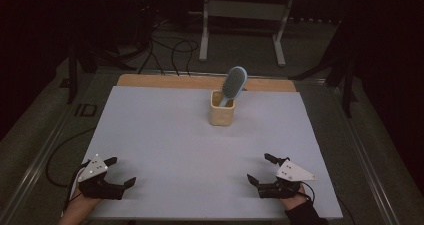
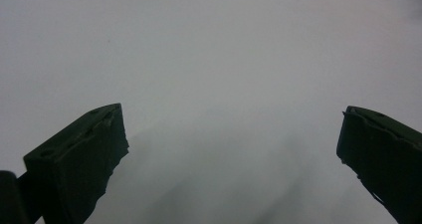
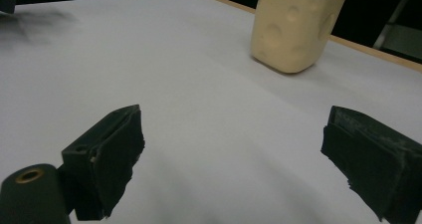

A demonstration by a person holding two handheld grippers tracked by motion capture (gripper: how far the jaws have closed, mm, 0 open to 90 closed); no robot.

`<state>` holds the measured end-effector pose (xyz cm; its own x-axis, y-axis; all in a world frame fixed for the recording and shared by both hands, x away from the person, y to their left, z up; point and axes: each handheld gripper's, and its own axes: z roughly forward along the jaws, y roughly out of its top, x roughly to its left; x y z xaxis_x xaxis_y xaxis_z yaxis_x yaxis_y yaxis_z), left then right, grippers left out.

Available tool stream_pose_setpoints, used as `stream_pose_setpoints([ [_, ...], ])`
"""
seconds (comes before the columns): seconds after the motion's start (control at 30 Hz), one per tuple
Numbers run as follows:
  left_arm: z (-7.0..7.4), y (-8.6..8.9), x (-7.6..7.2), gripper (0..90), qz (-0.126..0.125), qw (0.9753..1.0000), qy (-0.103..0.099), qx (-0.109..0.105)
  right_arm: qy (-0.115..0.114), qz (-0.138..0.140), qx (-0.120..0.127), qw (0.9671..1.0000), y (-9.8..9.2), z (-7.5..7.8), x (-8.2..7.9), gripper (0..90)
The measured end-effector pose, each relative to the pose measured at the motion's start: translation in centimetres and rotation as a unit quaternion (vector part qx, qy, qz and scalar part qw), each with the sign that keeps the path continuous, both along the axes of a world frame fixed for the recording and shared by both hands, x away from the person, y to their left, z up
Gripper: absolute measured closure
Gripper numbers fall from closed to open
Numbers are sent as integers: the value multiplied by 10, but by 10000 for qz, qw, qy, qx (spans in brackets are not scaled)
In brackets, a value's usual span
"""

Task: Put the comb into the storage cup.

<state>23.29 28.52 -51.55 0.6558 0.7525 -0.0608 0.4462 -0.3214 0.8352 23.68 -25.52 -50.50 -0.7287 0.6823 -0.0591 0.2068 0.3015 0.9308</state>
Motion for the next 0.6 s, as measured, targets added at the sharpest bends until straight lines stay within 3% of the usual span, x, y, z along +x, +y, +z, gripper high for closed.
stream_pose_setpoints([
  [0.6,3,-4,-2,0,-180,9998,-11,39,21,-16,-18,10000,0,-1,0,90],
])
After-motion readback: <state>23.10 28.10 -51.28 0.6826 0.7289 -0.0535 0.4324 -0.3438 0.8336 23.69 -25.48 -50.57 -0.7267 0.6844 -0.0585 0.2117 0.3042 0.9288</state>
